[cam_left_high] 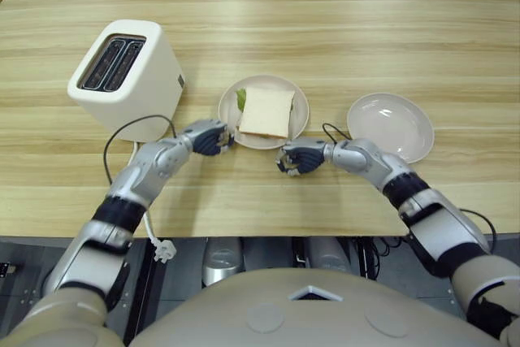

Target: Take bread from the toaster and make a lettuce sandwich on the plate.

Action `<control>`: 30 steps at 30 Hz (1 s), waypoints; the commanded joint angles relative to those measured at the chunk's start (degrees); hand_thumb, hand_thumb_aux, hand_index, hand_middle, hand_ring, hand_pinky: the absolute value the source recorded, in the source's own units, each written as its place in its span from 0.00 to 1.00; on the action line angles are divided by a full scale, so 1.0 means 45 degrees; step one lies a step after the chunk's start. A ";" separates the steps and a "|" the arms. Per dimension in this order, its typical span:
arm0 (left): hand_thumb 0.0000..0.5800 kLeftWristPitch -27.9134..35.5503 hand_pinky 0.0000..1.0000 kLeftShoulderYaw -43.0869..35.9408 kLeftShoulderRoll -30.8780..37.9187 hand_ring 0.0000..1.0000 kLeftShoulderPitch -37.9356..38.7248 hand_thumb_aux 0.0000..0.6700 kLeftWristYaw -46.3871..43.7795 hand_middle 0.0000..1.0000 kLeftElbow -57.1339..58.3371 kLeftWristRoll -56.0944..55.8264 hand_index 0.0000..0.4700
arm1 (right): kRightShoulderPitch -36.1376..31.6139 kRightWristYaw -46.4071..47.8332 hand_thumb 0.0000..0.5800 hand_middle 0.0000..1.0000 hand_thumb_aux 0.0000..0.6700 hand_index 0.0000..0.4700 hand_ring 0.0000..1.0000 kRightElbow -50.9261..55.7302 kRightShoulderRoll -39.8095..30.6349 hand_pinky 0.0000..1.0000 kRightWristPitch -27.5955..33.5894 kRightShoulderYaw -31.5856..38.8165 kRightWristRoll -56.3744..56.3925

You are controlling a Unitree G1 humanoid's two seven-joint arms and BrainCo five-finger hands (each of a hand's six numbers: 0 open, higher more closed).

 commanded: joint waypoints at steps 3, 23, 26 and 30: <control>1.00 -0.0982 1.00 -0.0783 -0.0777 1.00 -0.1899 1.00 0.1345 1.00 0.4706 0.0521 0.98 | -0.1327 -0.1771 1.00 1.00 1.00 0.98 1.00 0.3409 0.0793 1.00 0.1400 0.0501 -0.0997; 0.00 -0.2940 0.00 0.3036 -0.2108 0.00 0.1409 0.00 0.3269 0.00 -0.1299 -0.5943 0.00 | 0.0614 -0.0453 0.00 0.00 0.00 0.00 0.00 0.1018 0.1280 0.00 -0.3759 -0.3734 0.5510; 0.00 -0.1818 0.00 0.3436 -0.3079 0.00 0.3010 0.00 0.3209 0.00 -0.4811 -0.7328 0.00 | 0.1850 -0.0026 0.00 0.00 0.00 0.00 0.00 -0.1252 0.1644 0.00 -0.3616 -0.4518 0.7533; 0.00 -0.0689 0.00 0.3673 -0.4103 0.00 0.3895 0.00 0.3554 0.00 -0.6304 -0.7236 0.00 | 0.2922 0.0040 0.00 0.00 0.00 0.00 0.00 -0.3592 0.2370 0.00 -0.2598 -0.5329 0.9008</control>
